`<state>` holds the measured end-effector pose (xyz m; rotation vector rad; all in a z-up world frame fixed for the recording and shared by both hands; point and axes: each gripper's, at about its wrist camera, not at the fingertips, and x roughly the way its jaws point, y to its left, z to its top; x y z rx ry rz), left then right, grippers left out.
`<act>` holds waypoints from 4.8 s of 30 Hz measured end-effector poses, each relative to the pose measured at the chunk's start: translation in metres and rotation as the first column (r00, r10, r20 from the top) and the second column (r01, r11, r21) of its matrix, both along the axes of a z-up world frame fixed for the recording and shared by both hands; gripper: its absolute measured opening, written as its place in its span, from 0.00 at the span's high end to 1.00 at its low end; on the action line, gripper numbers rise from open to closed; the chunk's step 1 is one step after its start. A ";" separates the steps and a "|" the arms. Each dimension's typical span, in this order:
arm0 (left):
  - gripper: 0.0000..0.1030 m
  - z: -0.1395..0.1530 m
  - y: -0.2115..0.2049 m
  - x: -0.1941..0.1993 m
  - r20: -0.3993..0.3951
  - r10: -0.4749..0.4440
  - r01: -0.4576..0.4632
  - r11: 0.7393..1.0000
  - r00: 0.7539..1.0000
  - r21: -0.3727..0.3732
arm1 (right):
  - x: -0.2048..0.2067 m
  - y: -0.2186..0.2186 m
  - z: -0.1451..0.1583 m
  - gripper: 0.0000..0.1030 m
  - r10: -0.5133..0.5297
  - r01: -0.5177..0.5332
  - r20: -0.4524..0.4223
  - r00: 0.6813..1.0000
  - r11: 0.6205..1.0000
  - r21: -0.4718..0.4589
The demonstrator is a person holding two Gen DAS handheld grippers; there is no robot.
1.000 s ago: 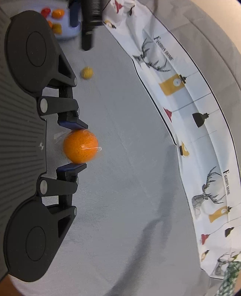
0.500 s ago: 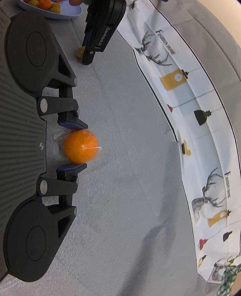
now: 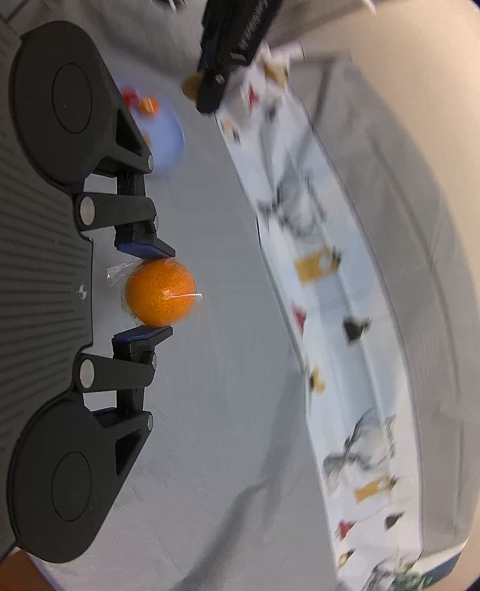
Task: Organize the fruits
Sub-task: 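Carry the orange and yellow fruit in both tools over the blue plate, then open both tools to release the fruits onto the blue plate, then raise both open tools away from the blue plate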
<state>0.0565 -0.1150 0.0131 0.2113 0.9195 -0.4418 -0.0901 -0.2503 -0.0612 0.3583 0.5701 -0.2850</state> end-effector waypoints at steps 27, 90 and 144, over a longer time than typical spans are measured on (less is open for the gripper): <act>0.73 0.041 0.187 -0.143 0.097 0.207 -0.198 0.976 0.974 -0.087 | -0.079 0.188 0.082 0.62 0.395 -0.394 -0.027 0.918 0.903 -0.174; 0.73 -0.055 0.141 0.091 -0.072 0.245 -0.246 0.969 0.967 -0.007 | 0.128 0.165 -0.011 0.62 0.423 -0.462 -0.226 0.878 0.871 -0.165; 0.00 -0.001 0.167 -0.089 0.133 0.282 -0.297 0.949 0.950 0.103 | -0.027 0.208 0.056 0.02 0.238 -0.259 -0.110 0.965 0.925 -0.276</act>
